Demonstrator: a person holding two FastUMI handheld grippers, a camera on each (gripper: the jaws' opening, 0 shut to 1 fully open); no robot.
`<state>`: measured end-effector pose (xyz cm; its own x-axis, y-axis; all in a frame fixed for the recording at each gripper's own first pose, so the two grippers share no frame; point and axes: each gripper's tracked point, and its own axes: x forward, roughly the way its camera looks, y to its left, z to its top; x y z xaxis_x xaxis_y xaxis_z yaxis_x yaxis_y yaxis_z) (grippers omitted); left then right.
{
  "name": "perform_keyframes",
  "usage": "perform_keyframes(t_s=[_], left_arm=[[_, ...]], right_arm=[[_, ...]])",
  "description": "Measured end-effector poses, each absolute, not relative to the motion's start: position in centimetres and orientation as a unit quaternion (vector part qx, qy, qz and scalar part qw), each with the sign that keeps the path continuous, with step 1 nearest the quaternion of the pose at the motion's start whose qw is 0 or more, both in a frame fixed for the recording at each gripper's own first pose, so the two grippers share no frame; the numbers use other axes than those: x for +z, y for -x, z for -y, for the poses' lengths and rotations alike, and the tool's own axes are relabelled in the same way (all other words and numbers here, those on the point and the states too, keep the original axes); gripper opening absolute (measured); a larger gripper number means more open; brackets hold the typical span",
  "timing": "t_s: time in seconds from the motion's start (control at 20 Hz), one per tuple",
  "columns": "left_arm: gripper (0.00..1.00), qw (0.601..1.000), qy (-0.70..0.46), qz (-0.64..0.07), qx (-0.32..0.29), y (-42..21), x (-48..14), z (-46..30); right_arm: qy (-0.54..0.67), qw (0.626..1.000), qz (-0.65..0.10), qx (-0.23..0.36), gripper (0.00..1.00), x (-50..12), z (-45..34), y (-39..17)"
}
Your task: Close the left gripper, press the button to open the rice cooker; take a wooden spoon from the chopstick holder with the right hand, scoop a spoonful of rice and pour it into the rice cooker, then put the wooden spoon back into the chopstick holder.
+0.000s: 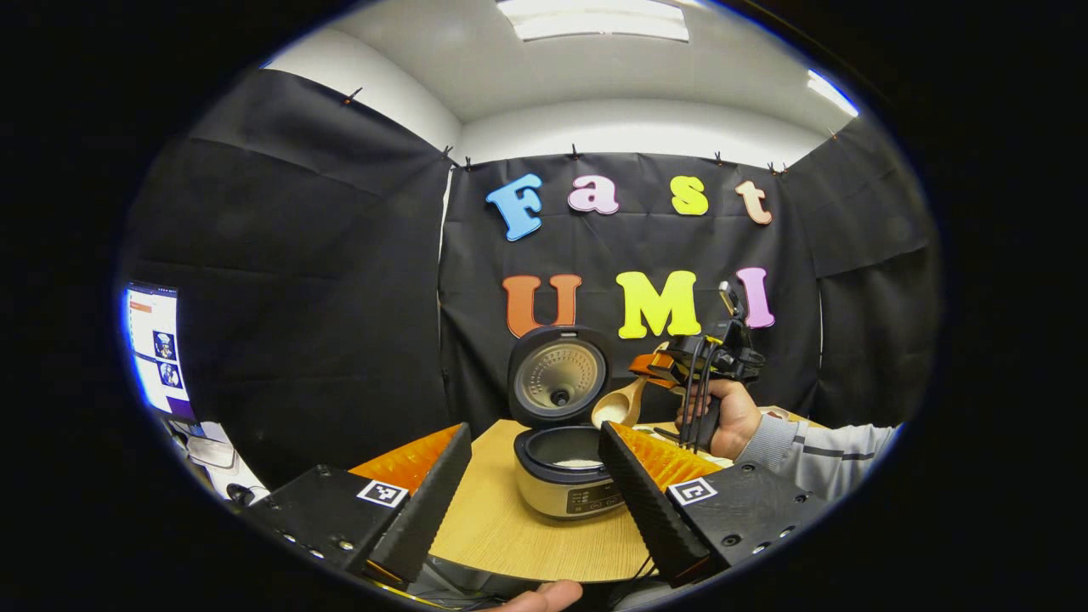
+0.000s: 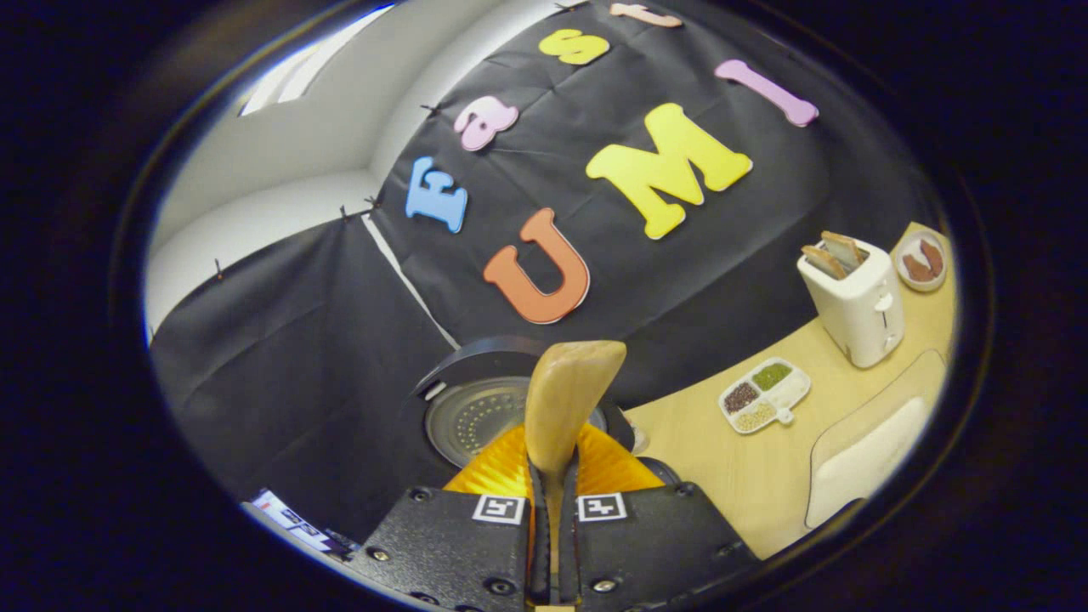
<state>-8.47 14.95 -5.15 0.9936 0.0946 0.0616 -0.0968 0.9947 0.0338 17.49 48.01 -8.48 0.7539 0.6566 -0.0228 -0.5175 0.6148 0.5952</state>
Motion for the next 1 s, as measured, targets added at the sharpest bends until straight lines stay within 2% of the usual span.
perform_keyframes(t_s=[0.4, 0.45, 0.5, 0.85, 0.9, 1.0], left_arm=[[0.96, 0.998, -0.016, 0.023, 0.050, 8.1, -5.9, -15.6], [0.96, 0.998, -0.015, 0.022, 0.049, 8.0, -6.0, -15.7], [0.96, 0.998, -0.014, 0.021, 0.050, 7.9, -6.1, -15.8], [0.96, 0.998, -0.019, 0.013, 0.063, 7.1, -6.8, -15.9], [0.96, 0.998, -0.021, 0.014, 0.061, 7.1, -6.7, -15.7], [0.96, 0.998, -0.023, 0.013, 0.057, 6.9, -6.7, -15.2]], right_arm=[[-0.124, 0.932, -0.047, 0.337, 0.09, -9.1, -51.2, -16.3], [-0.103, 0.934, -0.036, 0.339, 0.14, -9.2, -51.5, -15.9], [-0.081, 0.935, -0.024, 0.344, 0.09, -9.1, -51.8, -15.5], [0.068, 0.941, 0.050, 0.329, 0.10, -9.4, -51.8, -14.9], [0.074, 0.941, 0.057, 0.327, 0.05, -9.3, -51.5, -15.0], [0.068, 0.942, 0.053, 0.325, 0.10, -9.3, -50.7, -15.4]])
